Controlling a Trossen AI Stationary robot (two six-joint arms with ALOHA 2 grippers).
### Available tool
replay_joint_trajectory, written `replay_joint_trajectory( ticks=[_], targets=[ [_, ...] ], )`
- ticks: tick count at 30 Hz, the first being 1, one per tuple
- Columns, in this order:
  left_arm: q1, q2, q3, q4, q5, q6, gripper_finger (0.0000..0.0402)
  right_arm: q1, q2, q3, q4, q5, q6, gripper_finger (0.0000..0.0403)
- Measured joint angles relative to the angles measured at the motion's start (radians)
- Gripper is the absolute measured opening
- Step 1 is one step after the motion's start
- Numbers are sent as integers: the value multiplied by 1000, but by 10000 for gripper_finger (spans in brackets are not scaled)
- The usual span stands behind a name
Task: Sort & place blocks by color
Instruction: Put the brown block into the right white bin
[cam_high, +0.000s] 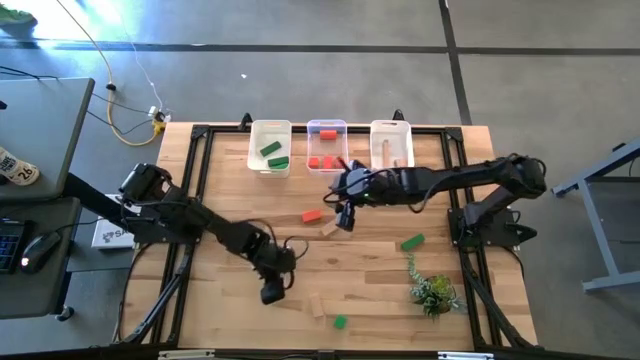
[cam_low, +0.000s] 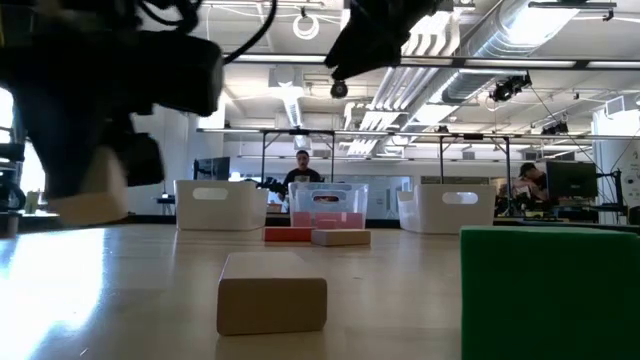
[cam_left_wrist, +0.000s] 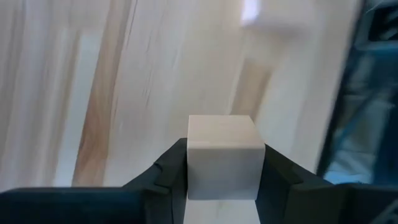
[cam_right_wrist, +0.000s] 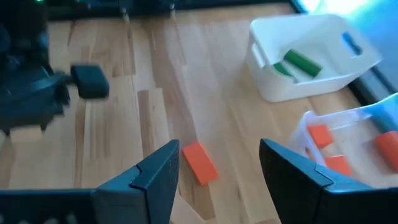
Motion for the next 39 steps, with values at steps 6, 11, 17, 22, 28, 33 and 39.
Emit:
replay_joint_trajectory(
  ticks=[6, 11, 17, 22, 28, 33, 39],
  targets=[
    [85, 0, 0, 201, 84, 44, 109, 51, -67, 0, -54, 8, 42, 209],
    [142, 0, 1, 381, 124, 53, 111, 115, -84, 0, -126, 48, 70, 209],
    [187, 0, 1, 540, 142, 52, 110, 195, -83, 0, -210, 129, 120, 209],
    [206, 0, 1, 608, 145, 29, 112, 255, -83, 0, -205, 184, 129, 209],
    [207, 0, 1, 699, 117, 13, 112, 329, -83, 0, -193, 190, 131, 209],
    [212, -1, 2, 803, 111, -18, 112, 388, -89, 0, -169, 202, 135, 209],
    [217, -1, 2, 903, 104, -54, 113, 457, -89, 0, -134, 222, 136, 209]
  ],
)
